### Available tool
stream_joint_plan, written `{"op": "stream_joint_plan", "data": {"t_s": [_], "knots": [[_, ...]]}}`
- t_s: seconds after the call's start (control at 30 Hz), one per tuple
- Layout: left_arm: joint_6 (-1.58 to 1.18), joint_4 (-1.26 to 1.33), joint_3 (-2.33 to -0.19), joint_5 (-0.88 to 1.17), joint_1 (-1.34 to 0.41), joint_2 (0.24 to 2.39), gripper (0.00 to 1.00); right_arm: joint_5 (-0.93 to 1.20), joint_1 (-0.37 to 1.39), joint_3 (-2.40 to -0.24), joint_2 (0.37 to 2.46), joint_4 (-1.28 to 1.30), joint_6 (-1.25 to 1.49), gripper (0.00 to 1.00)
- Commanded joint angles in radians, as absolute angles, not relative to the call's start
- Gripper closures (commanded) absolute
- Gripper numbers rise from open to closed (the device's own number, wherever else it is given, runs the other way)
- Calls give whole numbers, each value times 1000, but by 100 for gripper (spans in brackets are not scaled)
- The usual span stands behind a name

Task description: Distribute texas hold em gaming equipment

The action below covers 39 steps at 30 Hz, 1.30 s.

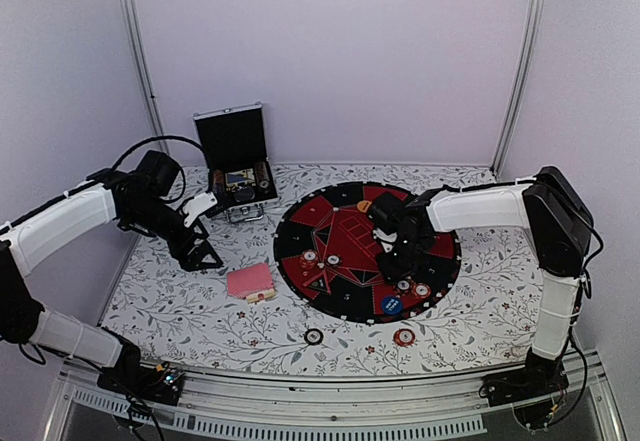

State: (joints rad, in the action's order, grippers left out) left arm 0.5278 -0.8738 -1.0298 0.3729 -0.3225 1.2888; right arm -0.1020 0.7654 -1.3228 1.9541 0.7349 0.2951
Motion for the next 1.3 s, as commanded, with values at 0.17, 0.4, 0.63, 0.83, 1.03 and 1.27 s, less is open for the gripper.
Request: {"op": "stream_joint_plan", "data": {"t_s": [0.17,0.4,0.63,0.83,1.03,1.27], "knots": [[547,-792,-973,382,-410,1355,0,-111,761,-1278,1908,715,305,62],[592,-727,-953,331,-463,1466,0,-136,761,-1400,1856,778,314,55],[667,-705,-976,254,-496,1571,0,-102,759,-1488,1800,801,335,39],[722,-701,-990,239,-506,1631,0,-14,760,-1486,1752,766,377,29],[731,-672,-1005,221,-508,1670,0,91,761,-1461,1723,706,414,26],[722,-660,-1022,221,-512,1714,0,176,759,-1434,1701,647,453,25]]}}
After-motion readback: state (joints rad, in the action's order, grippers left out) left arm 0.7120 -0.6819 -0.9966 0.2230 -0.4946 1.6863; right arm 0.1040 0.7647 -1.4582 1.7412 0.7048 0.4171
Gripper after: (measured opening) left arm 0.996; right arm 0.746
